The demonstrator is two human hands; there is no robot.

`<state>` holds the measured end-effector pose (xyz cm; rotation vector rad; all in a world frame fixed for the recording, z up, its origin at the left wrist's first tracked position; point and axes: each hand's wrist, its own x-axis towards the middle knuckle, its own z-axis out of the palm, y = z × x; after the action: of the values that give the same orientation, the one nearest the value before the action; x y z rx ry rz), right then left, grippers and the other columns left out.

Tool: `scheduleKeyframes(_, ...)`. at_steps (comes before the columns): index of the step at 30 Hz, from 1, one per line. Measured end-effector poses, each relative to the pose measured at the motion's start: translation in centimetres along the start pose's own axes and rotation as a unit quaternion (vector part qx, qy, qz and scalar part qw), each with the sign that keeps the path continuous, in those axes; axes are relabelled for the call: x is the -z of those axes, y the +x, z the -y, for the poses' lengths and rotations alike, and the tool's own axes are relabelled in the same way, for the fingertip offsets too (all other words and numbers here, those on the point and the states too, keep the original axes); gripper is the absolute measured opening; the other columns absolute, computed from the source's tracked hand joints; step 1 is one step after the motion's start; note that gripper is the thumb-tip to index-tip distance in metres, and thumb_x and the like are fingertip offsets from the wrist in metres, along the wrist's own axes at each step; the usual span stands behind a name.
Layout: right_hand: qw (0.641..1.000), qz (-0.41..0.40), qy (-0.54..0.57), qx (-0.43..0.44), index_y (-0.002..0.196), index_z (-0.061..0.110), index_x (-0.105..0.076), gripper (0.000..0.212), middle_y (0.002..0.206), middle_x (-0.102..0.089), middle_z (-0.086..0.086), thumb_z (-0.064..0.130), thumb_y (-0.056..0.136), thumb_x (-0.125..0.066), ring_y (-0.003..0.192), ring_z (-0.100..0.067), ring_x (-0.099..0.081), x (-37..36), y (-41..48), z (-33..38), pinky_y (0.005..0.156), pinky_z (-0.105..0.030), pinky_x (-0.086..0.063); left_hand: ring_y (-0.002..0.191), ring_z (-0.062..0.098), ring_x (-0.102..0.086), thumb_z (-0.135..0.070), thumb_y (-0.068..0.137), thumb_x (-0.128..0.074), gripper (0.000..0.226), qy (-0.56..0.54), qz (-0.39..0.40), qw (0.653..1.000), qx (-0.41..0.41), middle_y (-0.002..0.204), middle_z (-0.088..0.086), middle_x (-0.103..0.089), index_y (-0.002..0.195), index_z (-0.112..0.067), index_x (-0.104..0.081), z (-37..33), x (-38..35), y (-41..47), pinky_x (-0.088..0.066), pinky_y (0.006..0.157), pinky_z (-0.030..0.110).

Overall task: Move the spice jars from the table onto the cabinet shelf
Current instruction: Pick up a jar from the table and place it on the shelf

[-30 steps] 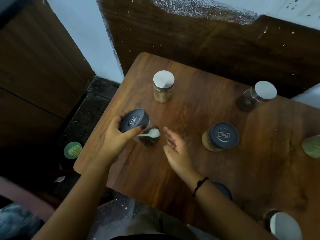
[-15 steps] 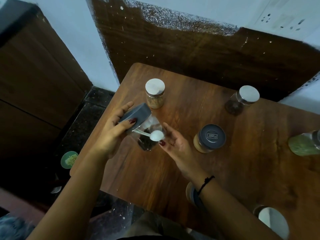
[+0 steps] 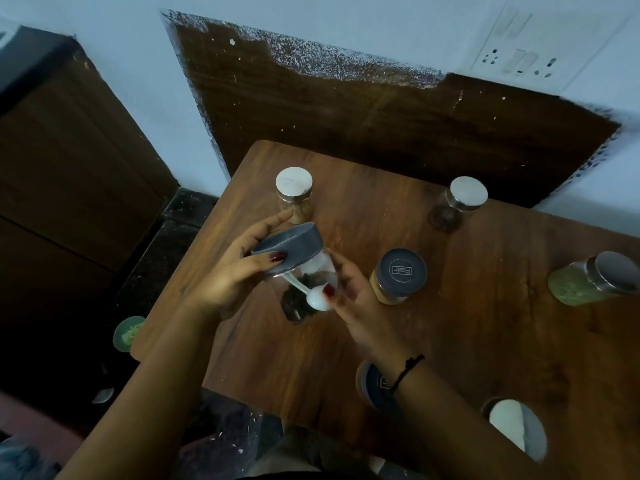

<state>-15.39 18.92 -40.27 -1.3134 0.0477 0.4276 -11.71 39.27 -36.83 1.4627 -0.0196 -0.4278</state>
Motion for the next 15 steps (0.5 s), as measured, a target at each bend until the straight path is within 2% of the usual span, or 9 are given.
scheduleKeyframes(2,1.0,-0.014,0.02,0.009,0.141,0.021,-0.046,0.095,0.134,-0.062,0.0,0.067,0.063,-0.078,0.123,-0.017,-0.06,0.1,-0.5,0.0,0.092,-0.028,-0.052,0.124,0.031,-0.058,-0.059,0.053,-0.085,0.106,-0.013,0.013,1.0,-0.005,0.14,0.006,-0.057,0.144,-0.021,-0.048,-0.5,-0.4,-0.1,-0.052,0.097,0.043)
scheduleKeyframes(4,0.999,-0.017,0.026,0.013,0.137,0.024,-0.049,0.089,0.132,-0.063,-0.001,0.067,0.064,-0.078,0.124,-0.02,-0.059,0.3,-0.9,0.2,0.096,-0.031,-0.05,0.128,0.036,-0.054,-0.065,0.053,-0.085,0.111,-0.013,0.018,1.0,-0.01,0.143,0.012,-0.053,0.145,-0.017,-0.046,-1.1,-1.0,-0.1,-0.048,0.102,0.049)
scheduleKeyframes(8,0.999,-0.022,0.006,0.036,0.13,0.02,-0.054,0.088,0.12,-0.069,0.002,0.067,0.06,-0.08,0.115,-0.016,-0.064,0.6,-1.7,1.5,0.091,-0.028,-0.051,0.126,0.032,-0.056,-0.07,0.048,-0.084,0.114,0.014,0.012,1.0,-0.025,0.14,0.01,-0.054,0.143,-0.02,-0.047,-2.5,-2.3,0.2,-0.051,0.099,0.043)
scheduleKeyframes(12,0.997,-0.027,-0.019,0.066,0.122,0.016,-0.058,0.084,0.115,-0.07,-0.005,0.066,0.058,-0.081,0.104,-0.014,-0.068,0.6,-2.9,3.8,0.081,-0.025,-0.055,0.125,0.027,-0.058,-0.074,0.05,-0.08,0.111,0.037,0.009,0.998,-0.047,0.139,0.006,-0.054,0.144,-0.024,-0.046,-3.9,-3.8,0.4,-0.052,0.101,0.043)
scheduleKeyframes(15,0.996,-0.033,-0.038,0.078,0.117,0.022,-0.06,0.07,0.112,-0.072,0.0,0.053,0.06,-0.085,0.104,-0.017,-0.069,1.0,-3.7,5.3,0.08,-0.028,-0.057,0.127,0.024,-0.057,-0.06,0.068,-0.071,0.09,0.052,0.006,0.996,-0.068,0.141,0.003,-0.054,0.145,-0.023,-0.043,-4.7,-5.1,0.5,-0.049,0.106,0.046)
